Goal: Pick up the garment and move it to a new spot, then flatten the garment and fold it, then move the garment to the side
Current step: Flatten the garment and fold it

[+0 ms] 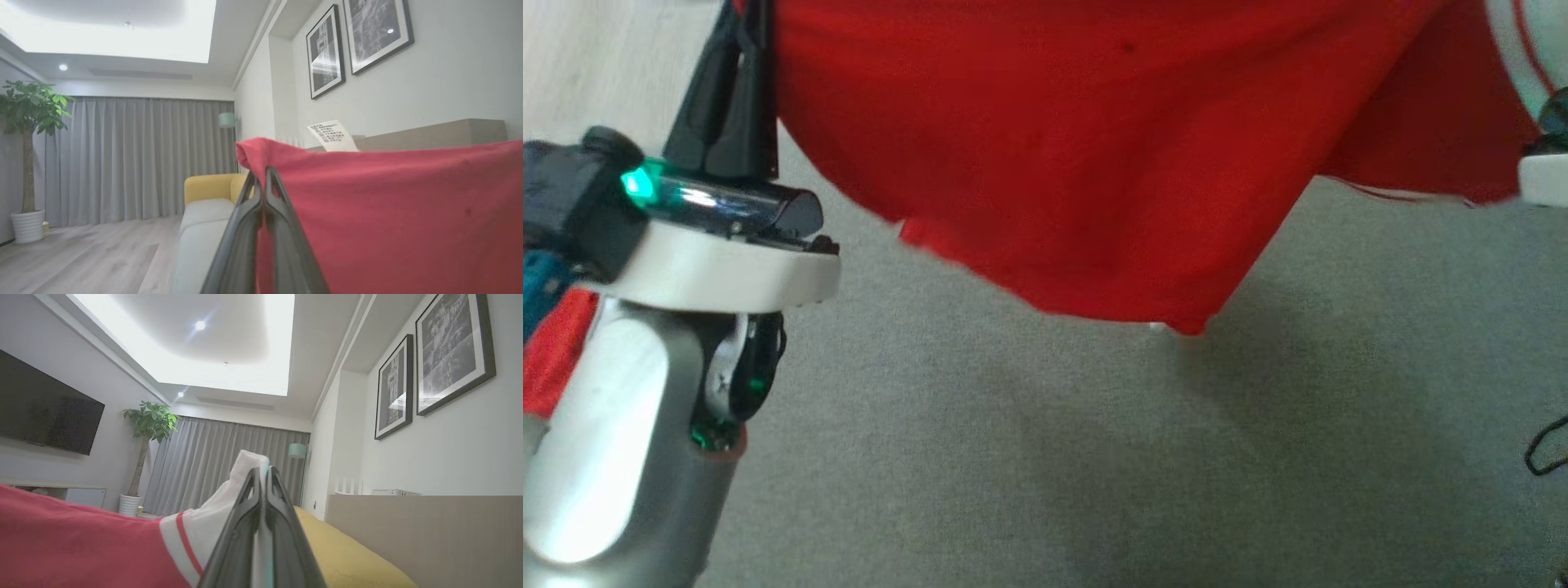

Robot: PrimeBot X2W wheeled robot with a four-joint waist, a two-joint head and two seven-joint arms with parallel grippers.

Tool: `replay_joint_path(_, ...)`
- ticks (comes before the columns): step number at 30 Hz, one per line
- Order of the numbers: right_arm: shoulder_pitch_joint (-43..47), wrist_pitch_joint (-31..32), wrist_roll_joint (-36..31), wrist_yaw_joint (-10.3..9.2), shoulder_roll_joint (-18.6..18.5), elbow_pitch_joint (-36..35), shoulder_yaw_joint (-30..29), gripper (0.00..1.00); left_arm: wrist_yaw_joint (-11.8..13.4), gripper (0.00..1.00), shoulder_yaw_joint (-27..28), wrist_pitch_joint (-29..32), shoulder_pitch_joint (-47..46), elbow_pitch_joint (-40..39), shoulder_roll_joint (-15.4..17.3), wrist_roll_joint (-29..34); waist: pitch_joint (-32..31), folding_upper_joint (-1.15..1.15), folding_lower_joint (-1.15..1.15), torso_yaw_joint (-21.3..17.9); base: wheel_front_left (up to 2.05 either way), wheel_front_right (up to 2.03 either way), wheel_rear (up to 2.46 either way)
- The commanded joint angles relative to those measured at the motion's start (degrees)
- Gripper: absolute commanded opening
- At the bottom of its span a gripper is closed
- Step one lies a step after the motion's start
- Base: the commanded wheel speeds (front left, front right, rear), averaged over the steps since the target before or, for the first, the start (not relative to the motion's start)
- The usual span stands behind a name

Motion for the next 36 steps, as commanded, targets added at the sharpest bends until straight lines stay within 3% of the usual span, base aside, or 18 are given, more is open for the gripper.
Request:
replay_joint_path(1, -1.8, 1.5, -0.3, 0.39, -0.4, -3.0, 0.2, 0.00, 0.5, 0.00, 3.2, 1.2, -2.5, -3.0, 2.3, 0.5, -0.7, 0.00, 0.00, -0.2, 0.00, 0.00, 0.00)
replay_joint_path(9, -1.1, 6.1, 1.2, 0.39, -0.4, -5.9, -0.1, 0.00, 1.4, 0.00, 3.5, 4.1, -1.7, -6.3, 3.2, 0.1, -0.6, 0.00, 0.00, -0.3, 0.00, 0.00, 0.00)
replay_joint_path(16, -3.5, 7.4, 3.6, 0.39, -1.9, -2.2, 1.1, 0.00, 0.1, 0.00, 3.9, 3.2, -4.4, -0.9, 1.6, -3.1, 2.4, 0.00, 0.00, 0.6, 0.00, 0.00, 0.00)
replay_joint_path(24, -20.2, 3.5, 6.0, 0.39, -4.5, 17.6, 7.5, 0.00, -5.4, 0.00, 3.6, -0.9, -19.9, 21.4, -2.1, -6.4, 8.1, 0.00, 0.00, 1.4, 0.00, 0.00, 0.00)
replay_joint_path(25, -20.2, 3.5, 6.0, 0.39, -4.5, 17.6, 7.5, 0.00, -5.4, 0.00, 3.6, -0.9, -19.9, 21.4, -2.1, -6.4, 8.1, 0.00, 0.00, 1.4, 0.00, 0.00, 0.00)
replay_joint_path(27, -26.0, 1.5, 6.3, 0.39, -4.6, 24.8, 10.0, 0.00, -6.5, 0.00, 3.8, -2.9, -25.3, 28.5, -3.0, -6.4, 9.2, 0.00, 0.00, 1.7, 0.00, 0.00, 0.00)
replay_joint_path(36, -45.5, -12.2, 7.2, 0.39, 1.6, 53.3, 19.4, 0.00, -10.0, 0.00, 3.4, -8.9, -41.7, 56.8, -5.3, -4.0, 11.3, 0.00, 0.00, 0.7, 0.00, 0.00, 0.00)
